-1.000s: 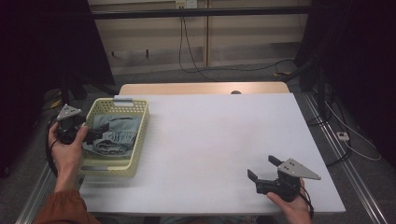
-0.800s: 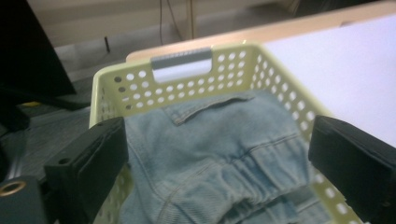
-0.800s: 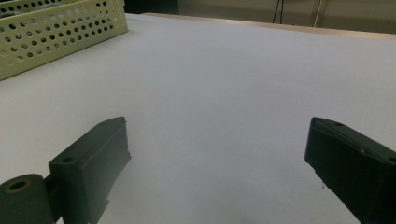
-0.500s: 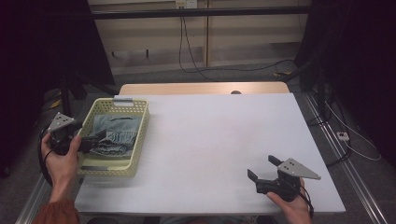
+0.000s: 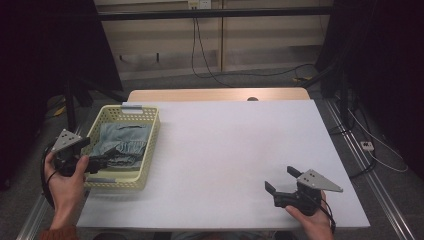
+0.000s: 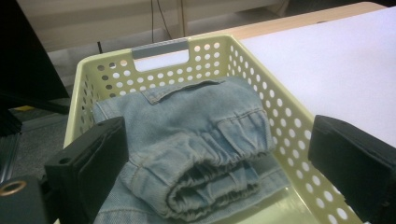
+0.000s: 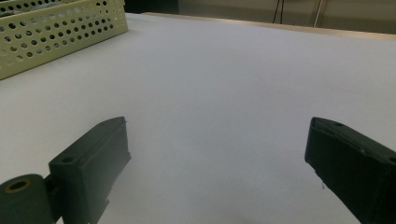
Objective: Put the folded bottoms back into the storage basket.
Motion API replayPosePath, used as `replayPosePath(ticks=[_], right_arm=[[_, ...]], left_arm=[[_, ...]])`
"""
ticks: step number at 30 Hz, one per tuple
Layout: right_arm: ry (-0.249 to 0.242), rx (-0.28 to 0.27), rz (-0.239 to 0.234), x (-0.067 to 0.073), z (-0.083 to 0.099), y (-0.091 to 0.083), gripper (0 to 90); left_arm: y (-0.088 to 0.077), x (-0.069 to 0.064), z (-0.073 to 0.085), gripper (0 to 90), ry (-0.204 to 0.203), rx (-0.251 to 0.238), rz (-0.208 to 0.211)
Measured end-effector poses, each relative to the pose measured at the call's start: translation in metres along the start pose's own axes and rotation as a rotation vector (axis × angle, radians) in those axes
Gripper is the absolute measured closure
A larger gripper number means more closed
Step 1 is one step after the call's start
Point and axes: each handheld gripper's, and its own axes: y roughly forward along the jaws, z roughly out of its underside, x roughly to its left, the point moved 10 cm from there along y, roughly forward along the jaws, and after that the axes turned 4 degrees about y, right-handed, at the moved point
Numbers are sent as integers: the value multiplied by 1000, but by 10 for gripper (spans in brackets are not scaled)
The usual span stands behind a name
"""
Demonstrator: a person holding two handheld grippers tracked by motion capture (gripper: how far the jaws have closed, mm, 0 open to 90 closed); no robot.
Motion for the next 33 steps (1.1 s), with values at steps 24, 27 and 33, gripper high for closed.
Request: replayPosePath(ticks=[24,27,33], right_arm=[[-3,1,-3,1,0,0,63],[-3,2,-4,1,0,0,63],[-5,5,-6,1,0,1,63]], left_arm=[[-5,-47,-12,55,36,-39,74],[-4,-53,-15,55,51,-42,81],[0,-65,-21,59,73,-47,99]])
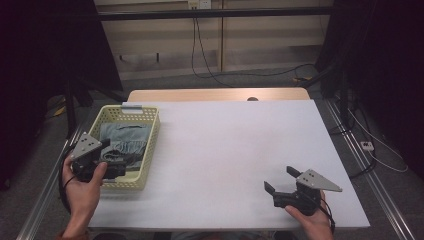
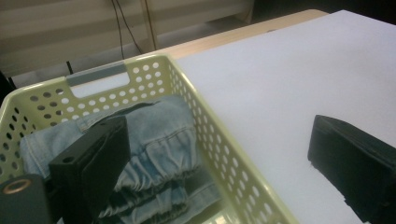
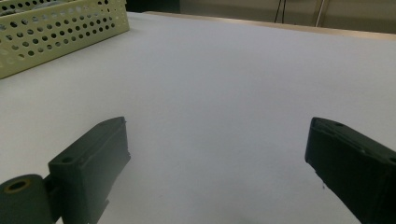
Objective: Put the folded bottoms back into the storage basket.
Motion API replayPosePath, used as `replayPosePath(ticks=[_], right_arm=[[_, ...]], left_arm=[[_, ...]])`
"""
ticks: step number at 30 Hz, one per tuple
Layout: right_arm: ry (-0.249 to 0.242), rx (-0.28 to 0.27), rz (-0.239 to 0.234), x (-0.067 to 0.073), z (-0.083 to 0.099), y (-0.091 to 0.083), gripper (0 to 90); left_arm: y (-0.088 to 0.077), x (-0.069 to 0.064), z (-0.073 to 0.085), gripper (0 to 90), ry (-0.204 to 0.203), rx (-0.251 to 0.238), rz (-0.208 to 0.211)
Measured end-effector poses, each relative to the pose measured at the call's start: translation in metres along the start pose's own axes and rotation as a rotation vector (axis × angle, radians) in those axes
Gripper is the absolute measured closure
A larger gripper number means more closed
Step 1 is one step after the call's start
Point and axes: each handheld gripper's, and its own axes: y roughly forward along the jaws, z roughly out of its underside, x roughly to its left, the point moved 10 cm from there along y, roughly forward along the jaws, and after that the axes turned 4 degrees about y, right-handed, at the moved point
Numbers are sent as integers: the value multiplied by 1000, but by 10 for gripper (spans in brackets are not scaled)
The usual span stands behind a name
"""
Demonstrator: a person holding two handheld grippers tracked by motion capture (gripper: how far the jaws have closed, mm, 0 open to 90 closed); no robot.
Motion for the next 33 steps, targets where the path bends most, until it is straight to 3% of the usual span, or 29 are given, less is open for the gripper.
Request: replayPosePath(ticks=[5,15,19,24,27,30,33], right_arm=[[1,0,1,0,0,0,63],[0,0,-2,0,0,0,63],[1,-1,-3,0,0,1,63],[0,0,-3,0,0,0,63],[-1,0,-4,0,0,1,62],[-1,0,-4,0,0,0,63],[1,0,-4,0,0,0,64]], left_arm=[[3,-10,-6,59,22,2,20],[10,-25,-19,58,10,-19,70],[14,-32,-23,58,26,-20,84],[19,-39,-30,55,13,-44,107],[24,-39,-32,55,16,-46,98],[29,-41,-33,57,-6,-55,113],[34,-45,-34,57,2,-54,120]])
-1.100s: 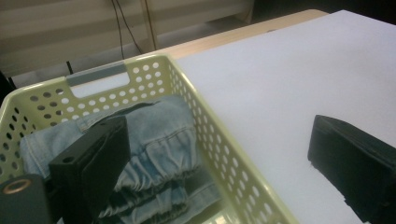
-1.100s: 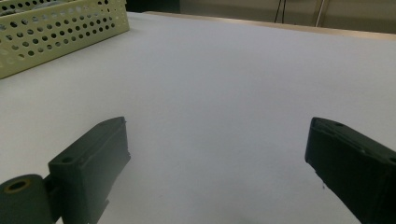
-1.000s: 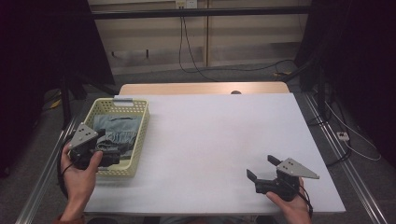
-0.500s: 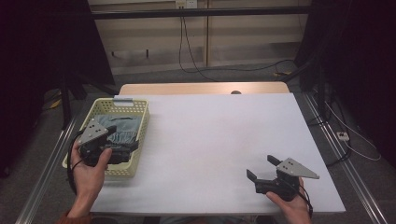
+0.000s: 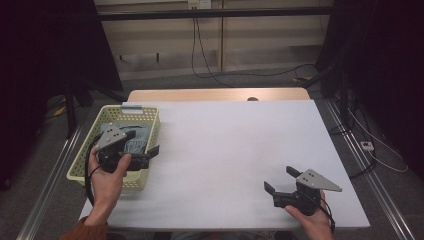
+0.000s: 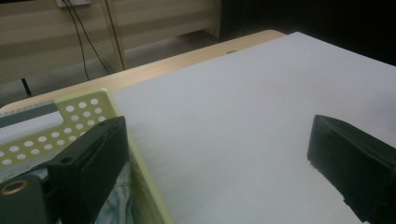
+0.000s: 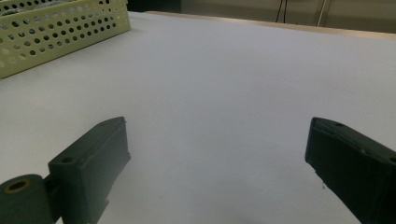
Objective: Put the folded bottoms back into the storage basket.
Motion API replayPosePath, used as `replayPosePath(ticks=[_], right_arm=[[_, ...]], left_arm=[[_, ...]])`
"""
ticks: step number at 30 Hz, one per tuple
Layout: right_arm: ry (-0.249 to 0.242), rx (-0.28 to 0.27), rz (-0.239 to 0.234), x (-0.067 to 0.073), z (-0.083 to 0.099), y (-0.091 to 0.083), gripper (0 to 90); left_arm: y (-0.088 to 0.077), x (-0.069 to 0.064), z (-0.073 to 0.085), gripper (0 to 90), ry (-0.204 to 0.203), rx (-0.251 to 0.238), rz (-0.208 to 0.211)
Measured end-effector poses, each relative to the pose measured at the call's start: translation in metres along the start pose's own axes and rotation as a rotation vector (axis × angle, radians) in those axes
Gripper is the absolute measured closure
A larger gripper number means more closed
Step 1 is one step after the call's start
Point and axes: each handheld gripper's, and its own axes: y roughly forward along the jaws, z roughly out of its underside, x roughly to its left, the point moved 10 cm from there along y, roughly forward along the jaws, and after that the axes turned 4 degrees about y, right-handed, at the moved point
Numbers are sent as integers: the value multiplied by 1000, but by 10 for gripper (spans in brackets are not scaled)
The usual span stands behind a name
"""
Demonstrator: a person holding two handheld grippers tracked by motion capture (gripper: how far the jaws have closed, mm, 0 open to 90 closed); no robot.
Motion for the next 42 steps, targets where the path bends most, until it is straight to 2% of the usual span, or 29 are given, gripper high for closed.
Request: replayPosePath(ticks=[3,9,18,23,33,38,42], right_arm=[[-2,0,-1,0,0,0,64],[-4,1,-3,0,0,0,64],[-3,0,-3,0,0,0,63],[-7,0,-4,1,0,0,63],[-7,1,-5,1,0,0,64],[-9,2,-4,1,0,0,64],[-9,1,-4,1,0,-1,64]], left_arm=[[5,-5,-2,59,22,7,3],[15,-18,-8,59,23,15,28],[30,-37,-10,59,55,32,66],[38,-47,-5,59,70,48,83],[51,-61,7,59,59,66,106],[56,-72,17,56,81,83,129],[58,-80,23,56,66,76,158]])
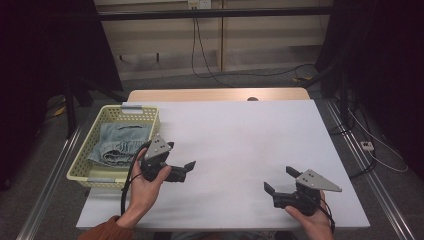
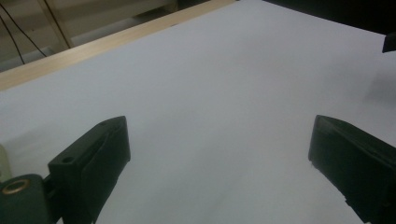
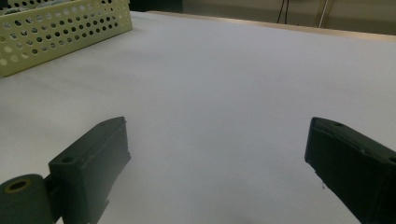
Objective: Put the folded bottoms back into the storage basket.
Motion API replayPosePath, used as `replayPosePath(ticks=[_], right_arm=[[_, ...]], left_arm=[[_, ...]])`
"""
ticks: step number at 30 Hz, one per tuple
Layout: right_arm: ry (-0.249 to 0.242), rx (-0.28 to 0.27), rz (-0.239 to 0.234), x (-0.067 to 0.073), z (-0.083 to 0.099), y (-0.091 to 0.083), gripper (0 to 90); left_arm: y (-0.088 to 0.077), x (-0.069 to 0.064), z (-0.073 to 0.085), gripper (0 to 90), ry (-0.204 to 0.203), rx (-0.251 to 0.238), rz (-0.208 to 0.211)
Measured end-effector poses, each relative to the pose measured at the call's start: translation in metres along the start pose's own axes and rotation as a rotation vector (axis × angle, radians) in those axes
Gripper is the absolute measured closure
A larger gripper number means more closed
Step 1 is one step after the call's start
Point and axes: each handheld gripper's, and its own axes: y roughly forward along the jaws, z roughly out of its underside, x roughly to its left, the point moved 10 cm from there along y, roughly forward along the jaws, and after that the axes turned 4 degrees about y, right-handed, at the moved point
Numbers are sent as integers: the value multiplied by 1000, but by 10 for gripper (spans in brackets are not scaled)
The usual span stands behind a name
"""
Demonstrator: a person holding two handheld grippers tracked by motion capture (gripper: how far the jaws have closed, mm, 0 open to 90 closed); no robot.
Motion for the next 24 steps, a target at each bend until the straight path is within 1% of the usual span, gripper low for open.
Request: replayPosePath(ticks=[1,3,7,8,10,16,17,18,21,24], right_arm=[[0,0,0,0,0,0,64],[-1,0,-1,0,0,0,64],[1,-1,-2,0,0,0,64],[1,-1,-2,0,0,0,64],[0,0,-1,0,0,0,64],[0,0,0,0,0,0,64],[0,0,0,0,0,0,64],[1,-1,-2,0,0,0,64],[1,-1,0,0,0,0,64],[4,-1,-1,0,0,0,64]], left_arm=[[1,-1,1,58,-8,-7,7],[3,-3,4,59,-9,-13,8],[4,-6,12,59,-6,-7,7],[5,-7,13,59,-12,-10,7],[6,-8,17,59,-6,1,3],[10,-12,30,59,-9,26,3],[10,-12,32,59,-14,26,3],[10,-11,34,58,-9,27,2],[10,-12,38,57,-27,18,15],[8,-12,42,57,-18,11,9]])
